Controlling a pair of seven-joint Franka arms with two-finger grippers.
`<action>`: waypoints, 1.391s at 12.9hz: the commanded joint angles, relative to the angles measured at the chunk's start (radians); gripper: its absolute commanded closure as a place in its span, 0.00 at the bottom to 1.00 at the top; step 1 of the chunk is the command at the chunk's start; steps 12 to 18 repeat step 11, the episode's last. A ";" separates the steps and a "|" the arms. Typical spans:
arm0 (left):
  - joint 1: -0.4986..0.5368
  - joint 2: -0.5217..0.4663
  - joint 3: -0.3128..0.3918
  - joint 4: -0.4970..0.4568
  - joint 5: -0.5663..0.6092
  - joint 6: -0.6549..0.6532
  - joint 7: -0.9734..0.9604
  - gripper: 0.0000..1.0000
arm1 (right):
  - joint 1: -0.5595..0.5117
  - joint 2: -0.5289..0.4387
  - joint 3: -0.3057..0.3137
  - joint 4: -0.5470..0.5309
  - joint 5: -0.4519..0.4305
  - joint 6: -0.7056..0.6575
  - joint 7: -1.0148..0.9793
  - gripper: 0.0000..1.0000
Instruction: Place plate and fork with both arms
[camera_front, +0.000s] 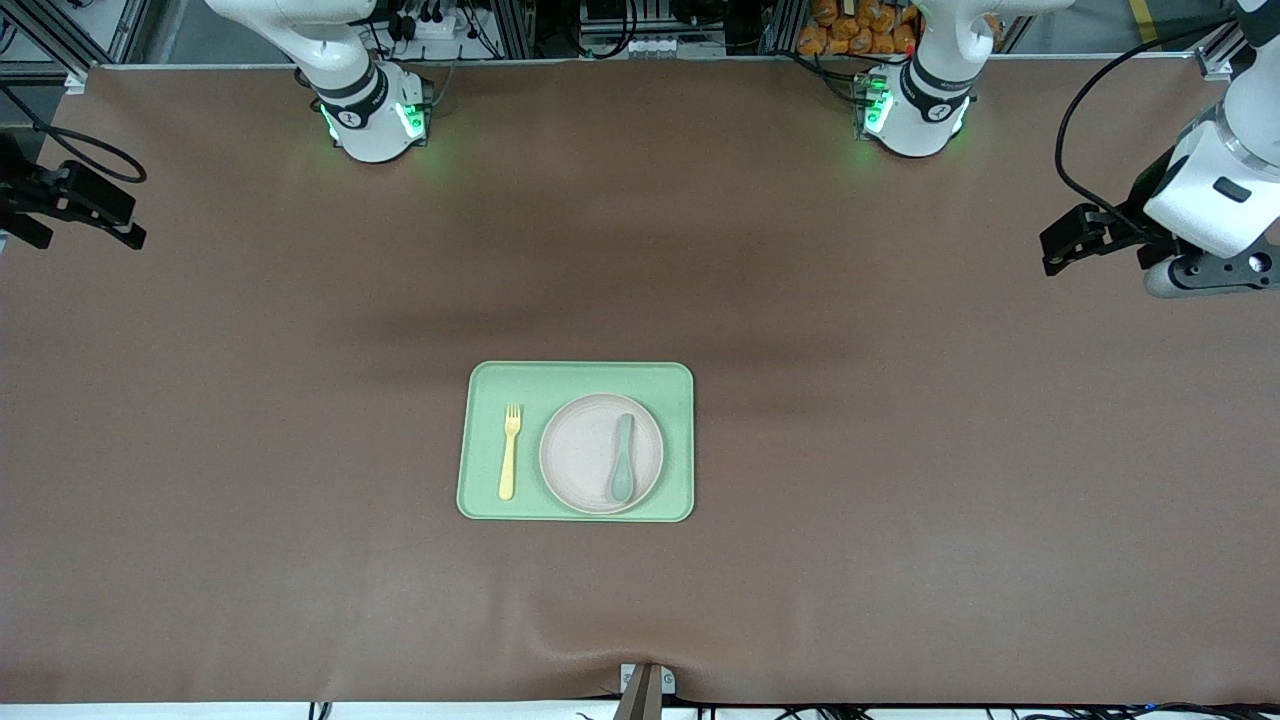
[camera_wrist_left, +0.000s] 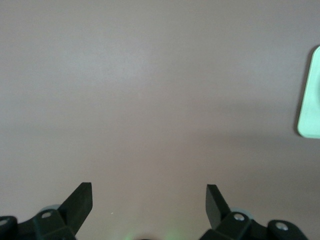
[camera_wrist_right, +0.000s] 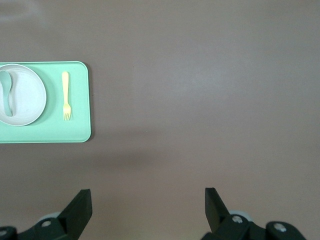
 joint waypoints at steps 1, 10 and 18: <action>0.018 -0.053 -0.002 -0.018 0.018 -0.024 0.034 0.00 | 0.000 0.013 0.003 0.029 -0.014 -0.015 -0.008 0.00; 0.018 -0.102 -0.008 -0.042 -0.008 -0.004 0.039 0.00 | 0.000 0.013 0.003 0.029 -0.013 -0.015 -0.009 0.00; 0.018 -0.101 -0.008 -0.042 -0.015 -0.004 0.040 0.00 | 0.000 0.013 0.003 0.029 -0.013 -0.015 -0.009 0.00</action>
